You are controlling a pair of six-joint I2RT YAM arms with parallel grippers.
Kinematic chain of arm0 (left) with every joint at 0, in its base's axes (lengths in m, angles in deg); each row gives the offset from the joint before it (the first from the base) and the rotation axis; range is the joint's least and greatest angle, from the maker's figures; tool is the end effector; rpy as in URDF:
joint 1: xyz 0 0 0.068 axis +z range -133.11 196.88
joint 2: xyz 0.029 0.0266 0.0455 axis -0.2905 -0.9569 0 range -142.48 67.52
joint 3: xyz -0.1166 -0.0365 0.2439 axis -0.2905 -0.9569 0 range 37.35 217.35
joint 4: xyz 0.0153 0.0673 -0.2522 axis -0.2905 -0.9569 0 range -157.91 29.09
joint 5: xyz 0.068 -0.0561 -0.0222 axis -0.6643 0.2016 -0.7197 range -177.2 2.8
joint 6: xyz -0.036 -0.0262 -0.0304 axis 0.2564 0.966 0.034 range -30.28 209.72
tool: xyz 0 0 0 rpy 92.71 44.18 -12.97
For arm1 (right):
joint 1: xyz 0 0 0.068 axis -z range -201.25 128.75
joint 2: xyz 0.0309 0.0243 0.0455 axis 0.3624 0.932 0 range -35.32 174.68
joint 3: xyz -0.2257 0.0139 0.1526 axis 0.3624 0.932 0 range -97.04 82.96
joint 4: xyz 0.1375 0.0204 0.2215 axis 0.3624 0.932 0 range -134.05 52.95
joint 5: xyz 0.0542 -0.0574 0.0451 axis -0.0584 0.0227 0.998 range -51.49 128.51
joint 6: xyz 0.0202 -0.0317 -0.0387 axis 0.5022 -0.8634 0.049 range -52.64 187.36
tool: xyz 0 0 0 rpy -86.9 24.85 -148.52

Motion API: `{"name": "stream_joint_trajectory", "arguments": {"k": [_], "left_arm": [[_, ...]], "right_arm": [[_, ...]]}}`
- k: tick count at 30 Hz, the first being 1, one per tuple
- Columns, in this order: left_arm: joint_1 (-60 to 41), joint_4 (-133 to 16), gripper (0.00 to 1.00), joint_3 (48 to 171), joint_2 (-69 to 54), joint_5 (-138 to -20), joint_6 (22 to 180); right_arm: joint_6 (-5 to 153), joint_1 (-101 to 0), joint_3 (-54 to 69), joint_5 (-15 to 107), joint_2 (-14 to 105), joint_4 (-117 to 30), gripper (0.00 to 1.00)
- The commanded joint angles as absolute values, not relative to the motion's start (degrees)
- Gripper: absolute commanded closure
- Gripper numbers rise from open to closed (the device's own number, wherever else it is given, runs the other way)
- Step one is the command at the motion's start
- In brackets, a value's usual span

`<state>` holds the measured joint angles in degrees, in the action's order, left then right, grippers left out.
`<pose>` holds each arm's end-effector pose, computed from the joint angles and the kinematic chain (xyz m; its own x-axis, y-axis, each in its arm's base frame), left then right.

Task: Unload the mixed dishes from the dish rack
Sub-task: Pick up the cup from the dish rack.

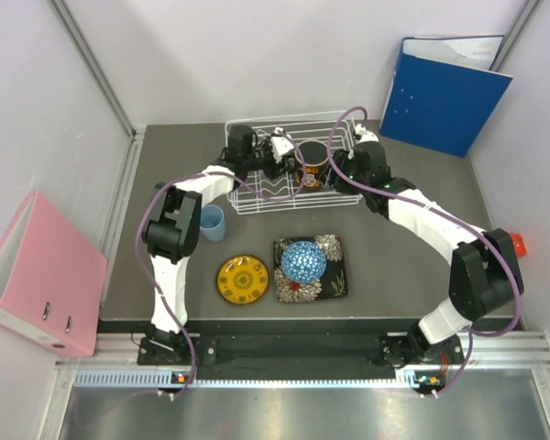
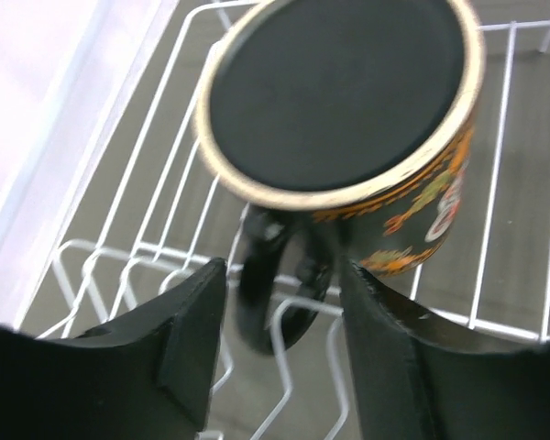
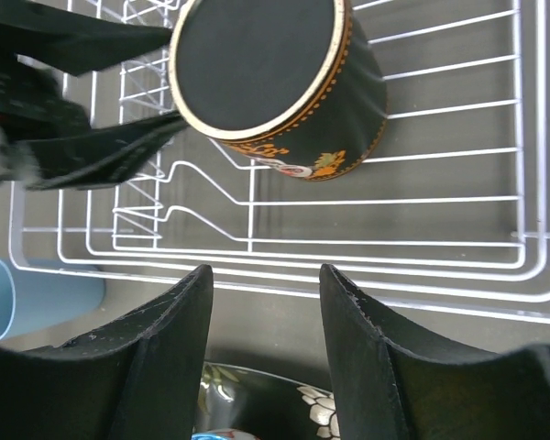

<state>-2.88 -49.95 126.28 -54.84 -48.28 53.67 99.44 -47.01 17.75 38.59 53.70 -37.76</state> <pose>0.4562 -0.1876 0.2127 0.1854 0.4199 -0.8884 0.8661 0.3574 0.3496 0.3231 0.1559 0.2785 -0.6142 0.2934 -0.7326 -0.1292 0.8785 0.4600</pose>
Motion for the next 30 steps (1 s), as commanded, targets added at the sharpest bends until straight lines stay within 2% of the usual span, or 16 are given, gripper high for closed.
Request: {"name": "stream_joint_trajectory", "arguments": {"k": [1, 2, 5, 11, 22, 30], "left_arm": [[-4.73, -45.09, 0.48, 127.7, -55.87, -46.33, 51.67], [-5.26, -44.91, 0.61, 127.7, -56.14, -46.68, 51.4], [-6.05, -42.46, 0.83, 126.82, -56.23, -48.78, 51.84], [-6.23, -39.64, 0.99, 125.59, -55.61, -50.28, 53.86], [-7.89, -34.98, 1.0, 125.33, -53.76, -52.91, 58.69], [-10.01, -29.2, 1.0, 123.57, -52.54, -60.9, 58.52]], "right_arm": [[100.58, -47.53, 17.74, 40.54, 54.59, -40.79, 0.5], [100.58, -47.53, 17.83, 40.62, 54.6, -40.88, 0.5], [100.67, -47.53, 17.92, 40.62, 54.42, -41.06, 0.5], [100.58, -47.62, 18.18, 40.1, 53.8, -40.79, 0.5], [100.84, -47.62, 18.27, 39.04, 53.28, -40.88, 0.51], [101.11, -47.53, 18.97, 38.87, 52.75, -41.06, 0.51]]}}
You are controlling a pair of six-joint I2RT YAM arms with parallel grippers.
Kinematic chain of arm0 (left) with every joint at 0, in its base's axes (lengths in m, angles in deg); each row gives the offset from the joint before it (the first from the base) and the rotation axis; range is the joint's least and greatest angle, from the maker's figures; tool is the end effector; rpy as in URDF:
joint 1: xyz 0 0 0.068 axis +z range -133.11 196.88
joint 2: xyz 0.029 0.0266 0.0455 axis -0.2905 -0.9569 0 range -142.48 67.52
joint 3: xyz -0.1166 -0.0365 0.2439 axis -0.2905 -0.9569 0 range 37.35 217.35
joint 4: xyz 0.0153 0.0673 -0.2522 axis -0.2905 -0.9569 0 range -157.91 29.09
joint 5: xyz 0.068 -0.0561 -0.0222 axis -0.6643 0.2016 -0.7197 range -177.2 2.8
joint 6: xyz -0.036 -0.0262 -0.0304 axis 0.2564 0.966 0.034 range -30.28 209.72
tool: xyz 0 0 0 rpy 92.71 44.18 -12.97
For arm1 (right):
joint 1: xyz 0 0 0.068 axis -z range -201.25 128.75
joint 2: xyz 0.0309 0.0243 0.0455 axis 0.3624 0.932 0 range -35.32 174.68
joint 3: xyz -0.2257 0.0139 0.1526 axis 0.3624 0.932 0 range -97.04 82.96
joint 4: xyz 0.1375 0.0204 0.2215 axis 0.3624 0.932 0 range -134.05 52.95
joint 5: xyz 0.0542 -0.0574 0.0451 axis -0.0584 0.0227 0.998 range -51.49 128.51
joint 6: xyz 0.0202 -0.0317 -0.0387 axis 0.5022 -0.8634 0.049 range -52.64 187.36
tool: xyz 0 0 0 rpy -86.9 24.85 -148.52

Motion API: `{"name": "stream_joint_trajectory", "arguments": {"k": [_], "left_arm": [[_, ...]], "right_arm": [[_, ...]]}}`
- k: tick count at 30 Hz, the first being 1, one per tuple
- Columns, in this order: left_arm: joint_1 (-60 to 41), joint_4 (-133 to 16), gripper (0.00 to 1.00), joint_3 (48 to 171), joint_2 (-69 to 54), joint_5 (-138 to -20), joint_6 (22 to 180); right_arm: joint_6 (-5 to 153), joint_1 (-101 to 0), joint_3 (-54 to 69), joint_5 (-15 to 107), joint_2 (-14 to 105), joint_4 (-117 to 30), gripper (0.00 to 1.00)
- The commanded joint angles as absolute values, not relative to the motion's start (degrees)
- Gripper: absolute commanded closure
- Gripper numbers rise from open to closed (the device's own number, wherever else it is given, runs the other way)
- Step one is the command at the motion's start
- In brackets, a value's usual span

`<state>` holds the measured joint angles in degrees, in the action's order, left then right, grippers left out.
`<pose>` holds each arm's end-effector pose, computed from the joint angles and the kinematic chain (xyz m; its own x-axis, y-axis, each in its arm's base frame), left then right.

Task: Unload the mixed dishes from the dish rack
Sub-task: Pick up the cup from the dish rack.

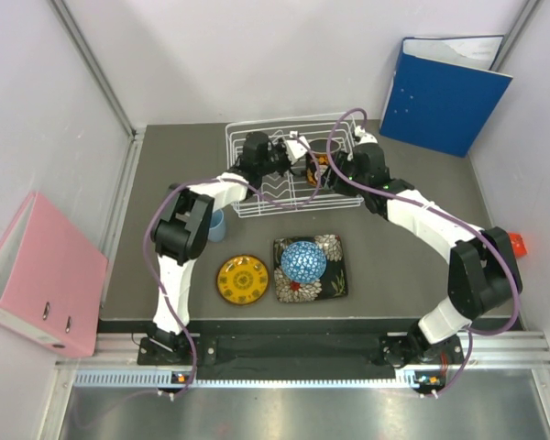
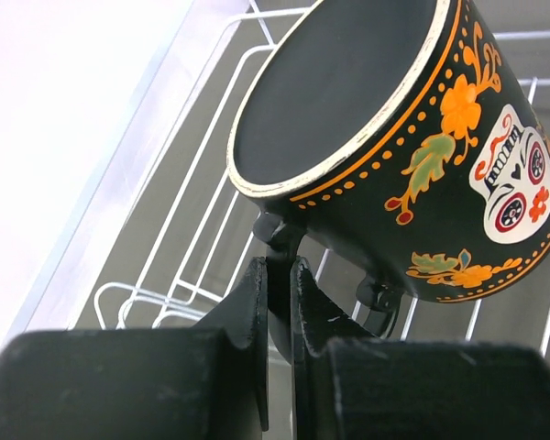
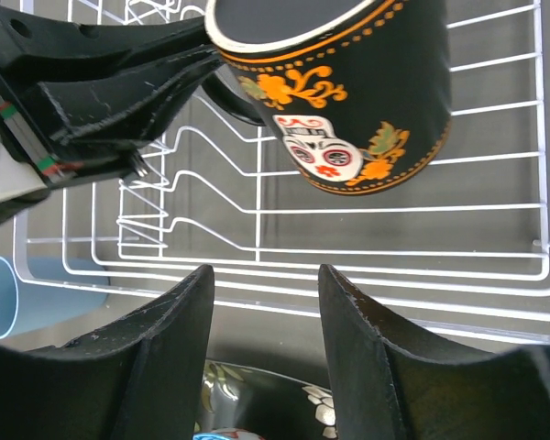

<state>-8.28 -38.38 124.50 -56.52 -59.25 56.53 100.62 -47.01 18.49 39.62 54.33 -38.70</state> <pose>0.4471 -0.2285 0.2070 0.2426 0.4203 -0.8743 0.7811 0.4499 0.4330 0.3240 0.1571 0.2719 -0.6292 0.3053 -0.7148 -0.1249 0.8680 0.4806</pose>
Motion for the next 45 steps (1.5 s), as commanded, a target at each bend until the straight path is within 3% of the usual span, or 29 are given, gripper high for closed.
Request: {"name": "stream_joint_trajectory", "arguments": {"k": [1, 14, 23, 45], "left_arm": [[-10.27, -28.4, 1.0, 123.14, -52.45, -61.61, 58.61], [-11.5, -19.43, 1.0, 121.02, -49.73, -74.62, 58.78], [-13.88, -21.09, 1.0, 120.32, -46.83, -83.31, 60.71], [-13.62, -45.6, 1.0, 139.47, -43.48, -88.16, 82.93]], "right_arm": [[101.11, -47.53, 18.97, 38.78, 52.75, -40.97, 0.51], [101.81, -47.53, 17.39, 34.12, 48.1, -39.56, 0.51], [102.87, -47.53, 18.0, 31.75, 43.7, -39.3, 0.51], [101.9, -47.44, 17.74, 27.88, 36.32, -37.02, 0.51]]}}
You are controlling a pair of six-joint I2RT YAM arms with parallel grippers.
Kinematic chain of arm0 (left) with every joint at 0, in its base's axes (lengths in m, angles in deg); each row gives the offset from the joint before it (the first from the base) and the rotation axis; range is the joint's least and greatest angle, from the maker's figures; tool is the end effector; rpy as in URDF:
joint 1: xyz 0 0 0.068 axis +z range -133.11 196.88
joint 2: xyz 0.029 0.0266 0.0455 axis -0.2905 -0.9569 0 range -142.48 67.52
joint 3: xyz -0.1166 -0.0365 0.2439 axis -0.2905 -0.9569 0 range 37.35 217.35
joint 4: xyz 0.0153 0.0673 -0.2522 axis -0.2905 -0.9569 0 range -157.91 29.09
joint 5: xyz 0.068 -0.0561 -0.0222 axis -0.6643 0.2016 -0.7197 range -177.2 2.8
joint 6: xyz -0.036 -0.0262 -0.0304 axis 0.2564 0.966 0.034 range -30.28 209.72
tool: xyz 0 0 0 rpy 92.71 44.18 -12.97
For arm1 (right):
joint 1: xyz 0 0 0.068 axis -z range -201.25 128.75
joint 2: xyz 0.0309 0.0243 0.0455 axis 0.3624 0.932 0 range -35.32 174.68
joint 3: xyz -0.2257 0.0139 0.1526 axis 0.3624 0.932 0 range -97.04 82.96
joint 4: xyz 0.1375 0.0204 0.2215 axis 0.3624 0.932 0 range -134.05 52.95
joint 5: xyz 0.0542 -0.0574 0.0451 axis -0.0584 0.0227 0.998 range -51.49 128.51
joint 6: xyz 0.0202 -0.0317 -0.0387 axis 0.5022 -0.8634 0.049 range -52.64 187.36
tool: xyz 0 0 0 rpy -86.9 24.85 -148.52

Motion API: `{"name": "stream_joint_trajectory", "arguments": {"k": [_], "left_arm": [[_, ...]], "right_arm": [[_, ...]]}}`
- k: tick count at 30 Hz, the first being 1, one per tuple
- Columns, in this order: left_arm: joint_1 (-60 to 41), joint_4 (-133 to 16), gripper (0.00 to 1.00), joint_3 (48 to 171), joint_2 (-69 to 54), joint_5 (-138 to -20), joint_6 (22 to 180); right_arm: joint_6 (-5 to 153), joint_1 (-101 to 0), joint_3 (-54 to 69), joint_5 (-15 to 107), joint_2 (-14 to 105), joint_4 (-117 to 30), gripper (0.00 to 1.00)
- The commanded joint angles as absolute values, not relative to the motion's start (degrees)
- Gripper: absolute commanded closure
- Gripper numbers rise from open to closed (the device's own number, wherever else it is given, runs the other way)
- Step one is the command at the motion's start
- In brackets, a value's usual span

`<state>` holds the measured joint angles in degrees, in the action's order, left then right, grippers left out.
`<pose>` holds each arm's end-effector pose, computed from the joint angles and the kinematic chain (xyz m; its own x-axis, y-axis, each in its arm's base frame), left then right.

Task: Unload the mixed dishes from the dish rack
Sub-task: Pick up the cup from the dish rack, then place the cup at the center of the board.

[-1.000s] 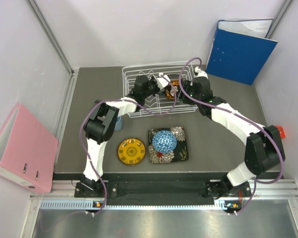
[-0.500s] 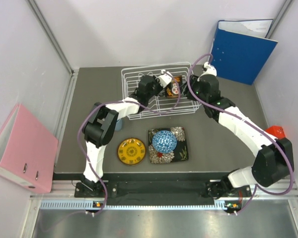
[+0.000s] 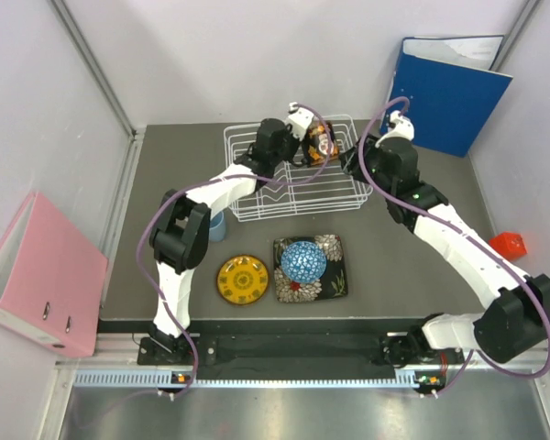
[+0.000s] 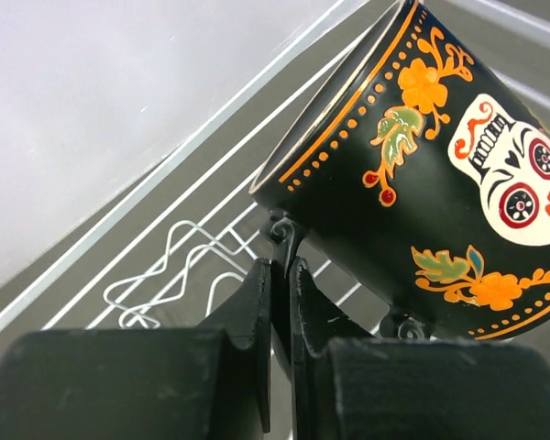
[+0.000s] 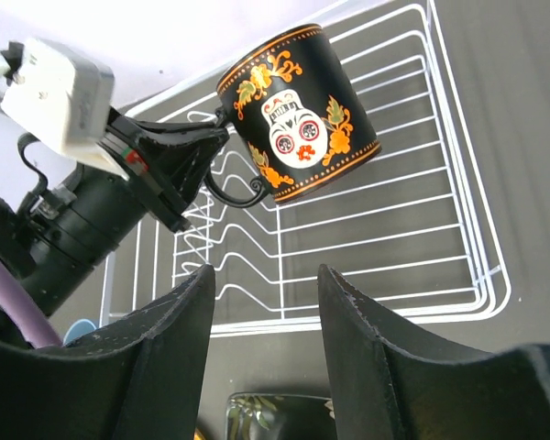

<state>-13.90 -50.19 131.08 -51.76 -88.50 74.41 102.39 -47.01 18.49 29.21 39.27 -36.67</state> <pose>0.4316 -0.2562 0.2642 -0.0821 0.3562 -0.9308 0.5333 0.8047 0.2609 0.2778 0.1276 0.3512 -0.3884 0.4416 -0.8088 -0.0819 0.8577 0.5076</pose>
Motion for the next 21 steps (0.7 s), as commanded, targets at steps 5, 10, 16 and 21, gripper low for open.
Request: {"name": "stream_joint_trajectory", "arguments": {"k": [5, 10, 16, 21], "left_arm": [[-10.2, -54.92, 1.0, 145.19, -42.87, -81.16, 97.07], [-5.71, -57.22, 1.0, 144.23, -41.99, -71.13, 119.05], [-2.89, -52.05, 1.0, 138.88, -40.94, -60.31, 135.94], [-2.63, -44.31, 1.0, 133.95, -39.7, -54.16, 146.3]], "right_arm": [[102.25, -47.44, 19.14, 27.97, 34.38, -37.28, 0.51], [101.47, -47.44, 19.94, 27.62, 32.54, -37.37, 0.52], [100.32, -47.44, 20.73, 27.09, 30.16, -36.75, 0.52], [99.35, -47.35, 21.52, 27.44, 29.02, -35.7, 0.52]]}}
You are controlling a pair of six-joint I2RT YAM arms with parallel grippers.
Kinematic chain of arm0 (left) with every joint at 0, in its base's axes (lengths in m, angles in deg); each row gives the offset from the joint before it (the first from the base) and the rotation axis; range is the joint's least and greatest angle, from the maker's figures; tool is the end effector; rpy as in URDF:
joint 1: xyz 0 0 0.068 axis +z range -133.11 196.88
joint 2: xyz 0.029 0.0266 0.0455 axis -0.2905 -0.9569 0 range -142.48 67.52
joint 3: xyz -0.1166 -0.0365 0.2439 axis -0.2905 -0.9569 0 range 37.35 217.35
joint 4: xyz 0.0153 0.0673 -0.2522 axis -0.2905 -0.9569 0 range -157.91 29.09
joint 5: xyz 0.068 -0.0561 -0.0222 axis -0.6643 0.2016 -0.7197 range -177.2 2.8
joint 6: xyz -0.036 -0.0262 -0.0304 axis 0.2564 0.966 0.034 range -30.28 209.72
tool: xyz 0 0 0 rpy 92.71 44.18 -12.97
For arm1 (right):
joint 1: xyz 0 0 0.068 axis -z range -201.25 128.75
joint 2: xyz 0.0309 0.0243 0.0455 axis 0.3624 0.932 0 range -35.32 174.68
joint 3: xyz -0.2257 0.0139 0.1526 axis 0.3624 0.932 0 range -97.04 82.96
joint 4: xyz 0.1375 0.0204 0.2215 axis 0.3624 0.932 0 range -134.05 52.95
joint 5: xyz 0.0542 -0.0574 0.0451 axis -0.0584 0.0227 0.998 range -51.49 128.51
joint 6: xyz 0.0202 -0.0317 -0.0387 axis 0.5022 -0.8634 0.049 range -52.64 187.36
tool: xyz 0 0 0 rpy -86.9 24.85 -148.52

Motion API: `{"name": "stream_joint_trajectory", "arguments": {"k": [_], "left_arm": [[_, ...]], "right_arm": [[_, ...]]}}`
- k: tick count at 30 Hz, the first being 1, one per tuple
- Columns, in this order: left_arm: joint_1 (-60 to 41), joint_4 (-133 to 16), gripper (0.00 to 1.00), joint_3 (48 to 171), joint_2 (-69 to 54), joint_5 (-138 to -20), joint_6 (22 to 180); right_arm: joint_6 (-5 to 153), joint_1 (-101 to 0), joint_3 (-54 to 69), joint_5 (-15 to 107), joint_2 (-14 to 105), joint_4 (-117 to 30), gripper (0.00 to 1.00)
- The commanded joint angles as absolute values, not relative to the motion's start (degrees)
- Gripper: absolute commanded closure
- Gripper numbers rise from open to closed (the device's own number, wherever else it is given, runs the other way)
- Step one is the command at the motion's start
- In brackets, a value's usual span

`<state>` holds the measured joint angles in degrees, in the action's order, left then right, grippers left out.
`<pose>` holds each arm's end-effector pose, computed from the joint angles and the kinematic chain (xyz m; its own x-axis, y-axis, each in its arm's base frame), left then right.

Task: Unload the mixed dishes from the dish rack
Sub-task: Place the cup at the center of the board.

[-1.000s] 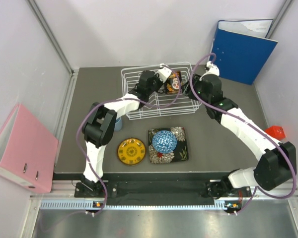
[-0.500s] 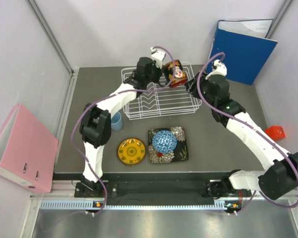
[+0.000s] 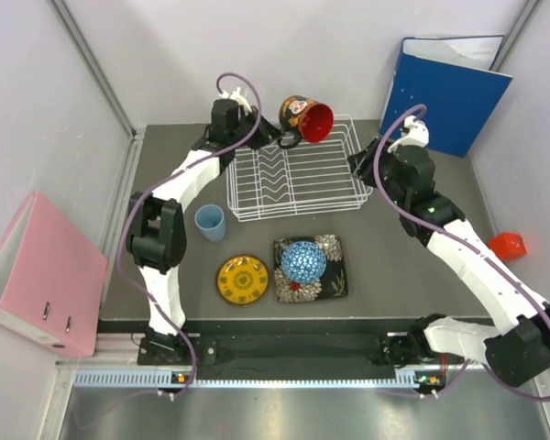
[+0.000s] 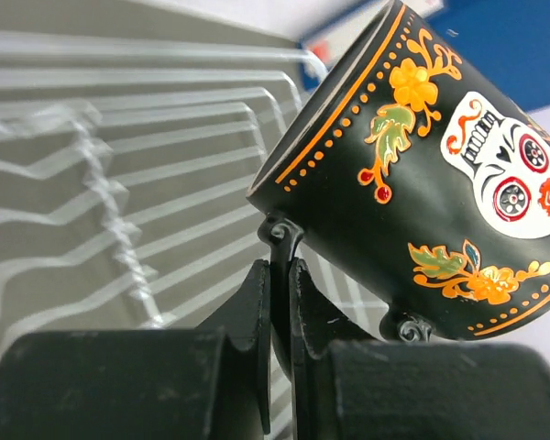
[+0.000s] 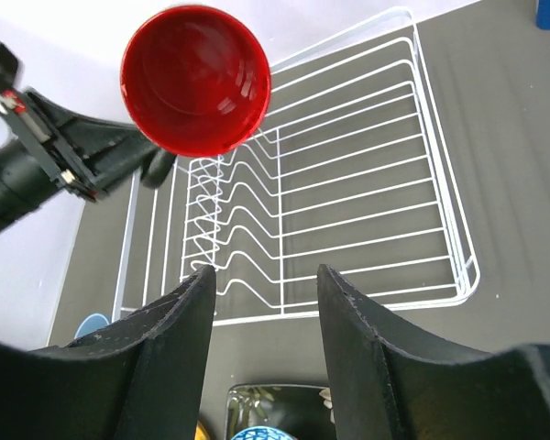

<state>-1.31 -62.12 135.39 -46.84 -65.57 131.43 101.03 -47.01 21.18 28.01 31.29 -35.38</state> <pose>0.4547 -0.1632 0.3104 -0.6290 -0.4444 -0.6379 0.2753 0.6401 -0.7173 0.2464 0.1116 0.3695 -0.3235 0.4492 -0.8328 -0.1061 0.8573 0.5037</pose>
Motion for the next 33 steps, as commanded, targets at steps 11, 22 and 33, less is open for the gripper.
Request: {"name": "stream_joint_trajectory", "arguments": {"k": [11, 22, 33], "left_arm": [[-2.8, -11.44, 1.0, 118.39, -41.02, -43.52, 176.71], [-4.73, -13.78, 1.0, 113.73, -37.33, -42.9, 173.92], [-6.49, -20.12, 1.0, 113.46, -35.05, -43.08, 167.77]], "right_arm": [[95.4, -47.53, 19.07, 24.46, 29.37, -33.59, 0.5], [94.17, -47.53, 9.67, 24.89, 34.73, -32.44, 0.5], [93.99, -47.44, 3.24, 26.39, 41.76, -32.8, 0.5]]}}
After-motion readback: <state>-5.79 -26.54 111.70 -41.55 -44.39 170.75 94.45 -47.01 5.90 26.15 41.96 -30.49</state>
